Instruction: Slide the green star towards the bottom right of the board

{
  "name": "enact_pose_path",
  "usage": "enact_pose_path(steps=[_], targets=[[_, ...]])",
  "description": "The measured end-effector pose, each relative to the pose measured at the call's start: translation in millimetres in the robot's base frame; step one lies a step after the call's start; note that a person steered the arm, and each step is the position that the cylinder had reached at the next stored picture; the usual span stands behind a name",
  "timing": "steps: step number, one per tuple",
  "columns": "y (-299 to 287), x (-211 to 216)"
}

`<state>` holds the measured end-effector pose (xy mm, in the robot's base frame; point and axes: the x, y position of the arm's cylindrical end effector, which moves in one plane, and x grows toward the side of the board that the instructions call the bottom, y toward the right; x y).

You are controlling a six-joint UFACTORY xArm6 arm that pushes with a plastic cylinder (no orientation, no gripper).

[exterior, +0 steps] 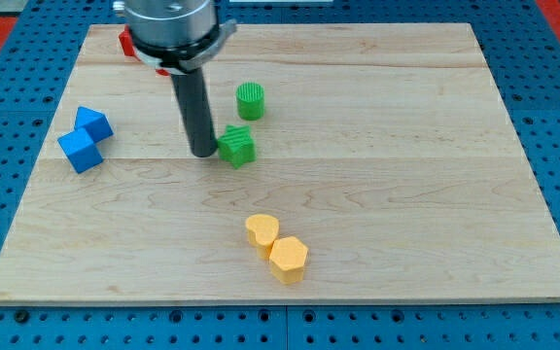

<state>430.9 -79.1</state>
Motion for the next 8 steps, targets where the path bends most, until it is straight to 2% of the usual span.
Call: enact_pose_path(steps=[1, 3, 5, 7, 8], targets=[[27, -3], [42, -24], [130, -24], [197, -10], [224, 13]])
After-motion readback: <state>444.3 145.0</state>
